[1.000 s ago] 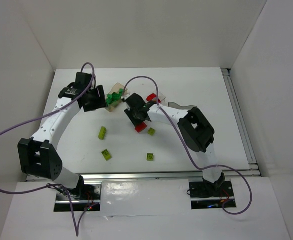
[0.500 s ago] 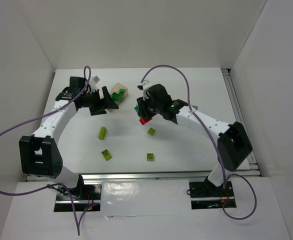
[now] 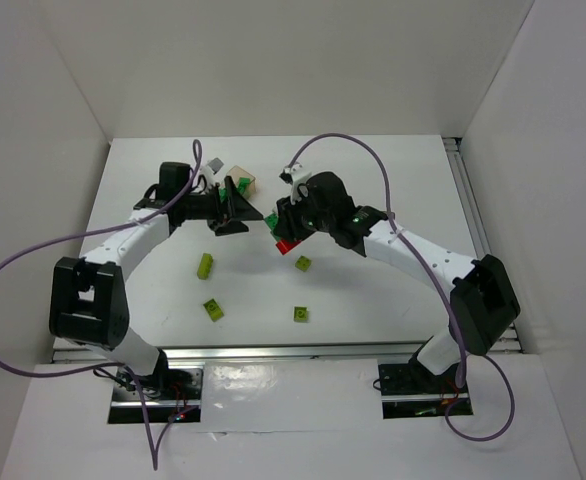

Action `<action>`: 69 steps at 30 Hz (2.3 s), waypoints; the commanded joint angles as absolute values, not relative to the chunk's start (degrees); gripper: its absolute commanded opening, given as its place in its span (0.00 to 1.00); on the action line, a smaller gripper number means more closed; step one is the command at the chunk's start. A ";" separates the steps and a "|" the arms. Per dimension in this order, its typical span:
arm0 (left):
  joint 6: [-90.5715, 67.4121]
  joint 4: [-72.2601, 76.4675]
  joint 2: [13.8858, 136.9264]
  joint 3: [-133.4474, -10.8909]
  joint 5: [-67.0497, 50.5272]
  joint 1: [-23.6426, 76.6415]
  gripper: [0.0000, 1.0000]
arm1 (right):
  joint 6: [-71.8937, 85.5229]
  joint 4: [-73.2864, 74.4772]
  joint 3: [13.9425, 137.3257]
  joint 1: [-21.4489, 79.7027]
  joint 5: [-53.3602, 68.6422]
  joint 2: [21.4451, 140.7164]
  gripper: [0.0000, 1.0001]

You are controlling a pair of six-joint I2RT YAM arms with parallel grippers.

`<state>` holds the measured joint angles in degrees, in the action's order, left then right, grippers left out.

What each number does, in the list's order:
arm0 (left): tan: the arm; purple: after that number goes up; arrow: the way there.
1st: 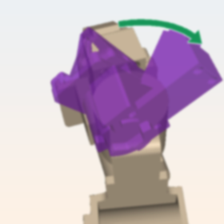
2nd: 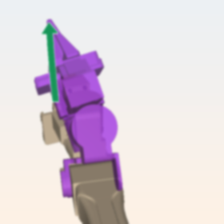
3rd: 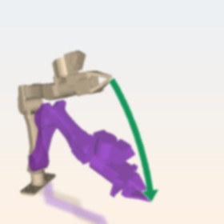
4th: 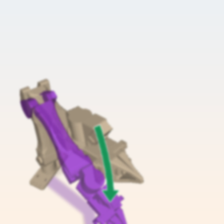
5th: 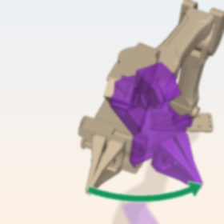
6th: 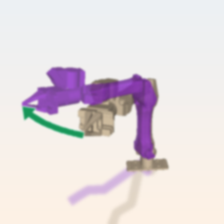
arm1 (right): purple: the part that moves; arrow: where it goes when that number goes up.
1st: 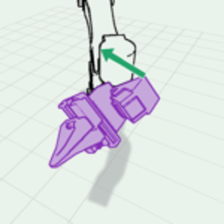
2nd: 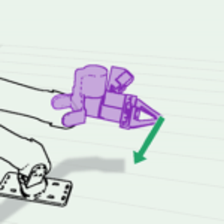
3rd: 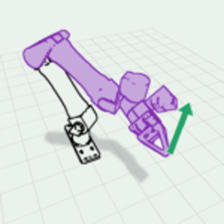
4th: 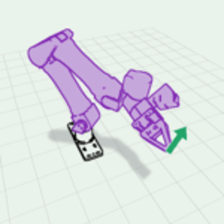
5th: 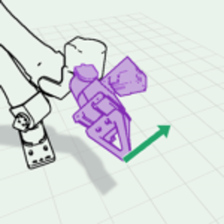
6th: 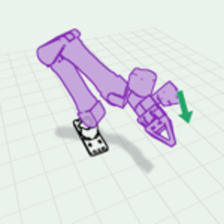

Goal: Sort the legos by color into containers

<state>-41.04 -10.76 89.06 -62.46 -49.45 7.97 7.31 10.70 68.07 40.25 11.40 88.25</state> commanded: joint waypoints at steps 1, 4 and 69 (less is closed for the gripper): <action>-44.38 -5.36 90.78 -63.46 -51.08 9.23 0.85 | 7.65 8.70 68.29 40.43 12.30 86.13 0.21; -44.38 -5.89 92.45 -64.86 -49.23 10.90 0.81 | 7.65 8.70 68.29 40.43 12.30 86.13 0.21; -33.76 -25.31 91.41 -71.10 -27.25 7.12 0.00 | 18.19 12.47 88.24 35.60 -12.39 111.27 0.78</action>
